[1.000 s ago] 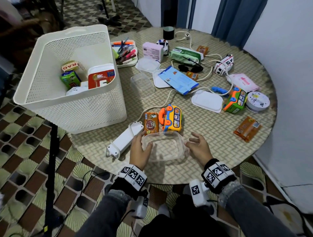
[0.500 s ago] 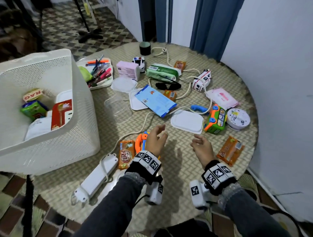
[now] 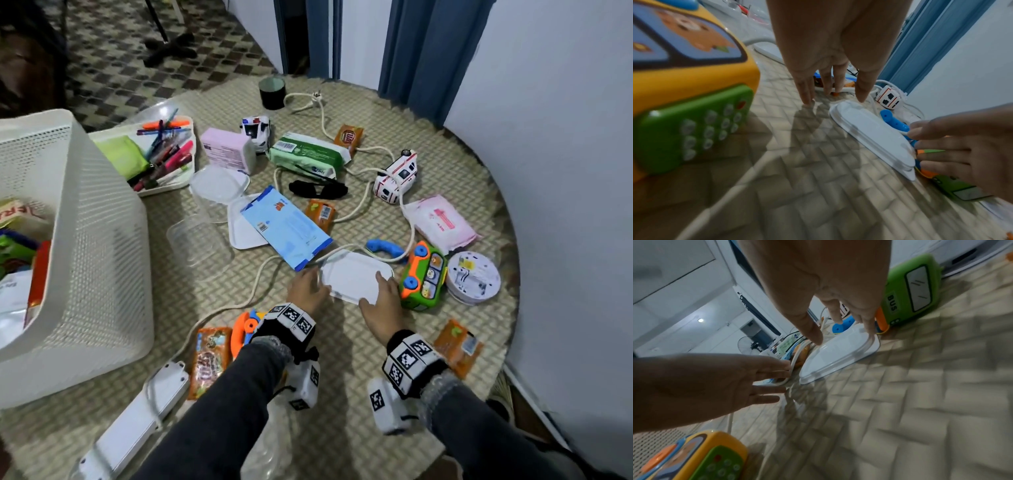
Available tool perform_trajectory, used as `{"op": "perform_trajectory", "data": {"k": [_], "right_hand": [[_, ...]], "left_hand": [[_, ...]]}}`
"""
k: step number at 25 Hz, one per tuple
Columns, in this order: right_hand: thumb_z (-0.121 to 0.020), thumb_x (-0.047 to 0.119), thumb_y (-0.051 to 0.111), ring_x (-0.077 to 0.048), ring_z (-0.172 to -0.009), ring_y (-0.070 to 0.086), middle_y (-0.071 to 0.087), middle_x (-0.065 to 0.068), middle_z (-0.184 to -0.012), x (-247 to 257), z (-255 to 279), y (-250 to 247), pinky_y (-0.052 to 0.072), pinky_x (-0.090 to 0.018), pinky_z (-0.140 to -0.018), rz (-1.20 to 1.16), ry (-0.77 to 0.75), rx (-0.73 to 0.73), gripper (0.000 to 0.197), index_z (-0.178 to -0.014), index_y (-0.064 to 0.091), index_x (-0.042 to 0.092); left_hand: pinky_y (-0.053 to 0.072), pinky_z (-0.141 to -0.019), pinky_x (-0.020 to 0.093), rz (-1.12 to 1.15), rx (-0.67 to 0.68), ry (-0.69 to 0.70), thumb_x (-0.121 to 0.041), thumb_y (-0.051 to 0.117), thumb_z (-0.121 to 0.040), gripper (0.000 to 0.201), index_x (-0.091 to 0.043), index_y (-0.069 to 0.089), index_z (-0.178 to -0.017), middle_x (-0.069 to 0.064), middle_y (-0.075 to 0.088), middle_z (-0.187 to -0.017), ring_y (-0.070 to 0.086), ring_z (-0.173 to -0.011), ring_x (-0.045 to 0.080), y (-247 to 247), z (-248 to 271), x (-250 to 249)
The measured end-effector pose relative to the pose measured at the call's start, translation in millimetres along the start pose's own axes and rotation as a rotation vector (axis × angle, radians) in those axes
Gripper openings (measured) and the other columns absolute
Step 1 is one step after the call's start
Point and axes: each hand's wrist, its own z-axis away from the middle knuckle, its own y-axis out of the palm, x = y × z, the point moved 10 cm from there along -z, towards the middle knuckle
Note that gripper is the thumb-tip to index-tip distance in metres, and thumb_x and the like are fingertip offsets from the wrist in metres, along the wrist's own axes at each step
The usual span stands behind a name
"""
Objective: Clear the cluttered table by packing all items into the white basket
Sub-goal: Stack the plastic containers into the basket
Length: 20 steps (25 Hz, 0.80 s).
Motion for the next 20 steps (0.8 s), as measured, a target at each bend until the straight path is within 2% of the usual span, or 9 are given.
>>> {"op": "perform_trajectory", "data": {"k": [3,5,7,9,11,13,15,17,20], "right_hand": [[-0.095,0.013,0.05,-0.032,-0.145,0.008,0.011,-0.017,-0.157,1.3,-6.2,4.9,0.014,-0.037,-0.116,0.125,0.011,0.008,0.064,-0.15,0.018,0.007],[-0.093,0.013,0.051,-0.036,-0.141,0.016,0.019,-0.018,-0.154,0.9,-9.4,4.4,0.015,-0.037,-0.113,0.163,0.017,-0.025,0.065,-0.149,0.019,0.006],[-0.092,0.012,0.053,-0.038,-0.138,0.02,0.021,-0.019,-0.152,0.7,-8.8,2.2,0.018,-0.037,-0.111,0.137,0.034,-0.074,0.066,-0.149,0.02,0.007],[-0.09,0.011,0.056,-0.039,-0.134,0.022,0.021,-0.021,-0.149,-4.2,-6.8,1.1,0.023,-0.037,-0.107,0.088,0.092,-0.099,0.065,-0.147,0.024,0.01],[-0.09,0.014,0.058,-0.039,-0.132,0.026,0.029,-0.021,-0.145,-10.3,-4.3,1.3,0.028,-0.038,-0.104,0.094,0.139,-0.087,0.062,-0.145,0.03,0.011],[-0.088,0.018,0.063,-0.038,-0.129,0.031,0.037,-0.021,-0.141,-15.9,-3.4,-0.8,0.029,-0.038,-0.102,0.105,0.146,-0.096,0.06,-0.141,0.037,0.011],[-0.084,0.019,0.068,-0.038,-0.126,0.035,0.043,-0.021,-0.136,-17.8,-0.3,-3.5,0.029,-0.039,-0.102,0.066,0.137,-0.111,0.06,-0.136,0.041,0.007],[-0.08,0.019,0.072,-0.038,-0.124,0.039,0.047,-0.022,-0.131,-18.8,2.5,-0.7,0.033,-0.043,-0.103,0.015,0.116,-0.11,0.061,-0.133,0.044,0.004],[-0.076,0.015,0.077,-0.037,-0.121,0.05,0.052,-0.022,-0.128,-16.5,8.8,1.3,0.042,-0.045,-0.1,-0.227,0.099,-0.111,0.069,-0.134,0.044,-0.001]], "left_hand": [[0.017,-0.112,0.039,-0.146,0.074,-0.085,-0.037,0.057,-0.09,0.06,-0.027,0.034,-0.145,0.004,0.021,-0.155,0.018,-0.139,0.034,10.9,-0.1,9.6],[0.017,-0.112,0.038,-0.155,0.065,-0.101,-0.039,0.059,-0.089,0.06,-0.028,0.036,-0.143,0.001,0.02,-0.155,0.014,-0.139,0.033,12.2,1.9,10.5],[0.021,-0.11,0.035,-0.115,0.03,-0.106,-0.036,0.063,-0.088,0.054,-0.017,0.046,-0.136,0.005,0.032,-0.148,0.024,-0.136,0.031,9.5,1.6,12.6],[0.034,-0.104,0.038,0.048,-0.023,-0.083,-0.026,0.069,-0.084,0.043,-0.007,0.053,-0.12,0.012,0.05,-0.13,0.044,-0.122,0.031,4.1,2.5,16.4],[0.047,-0.091,0.04,0.271,-0.1,-0.098,-0.014,0.073,-0.081,0.033,-0.006,0.053,-0.105,0.014,0.059,-0.115,0.057,-0.102,0.028,-5.8,10.7,23.0],[0.05,-0.08,0.029,0.357,-0.191,-0.095,-0.007,0.073,-0.08,0.027,-0.009,0.052,-0.097,0.011,0.061,-0.107,0.056,-0.09,0.021,-18.3,22.4,26.6],[0.051,-0.081,0.03,0.406,-0.232,-0.084,-0.005,0.072,-0.08,0.029,-0.008,0.056,-0.103,0.01,0.061,-0.107,0.055,-0.092,0.019,-27.1,33.7,26.8],[0.052,-0.086,0.041,0.451,-0.228,-0.065,-0.003,0.071,-0.08,0.038,-0.005,0.056,-0.115,0.013,0.061,-0.108,0.058,-0.096,0.024,-33.2,44.9,24.9],[0.055,-0.081,0.044,0.522,-0.243,-0.052,-0.002,0.069,-0.082,0.043,-0.005,0.054,-0.122,0.01,0.058,-0.103,0.061,-0.095,0.029,-47.8,62.1,28.9]]}}
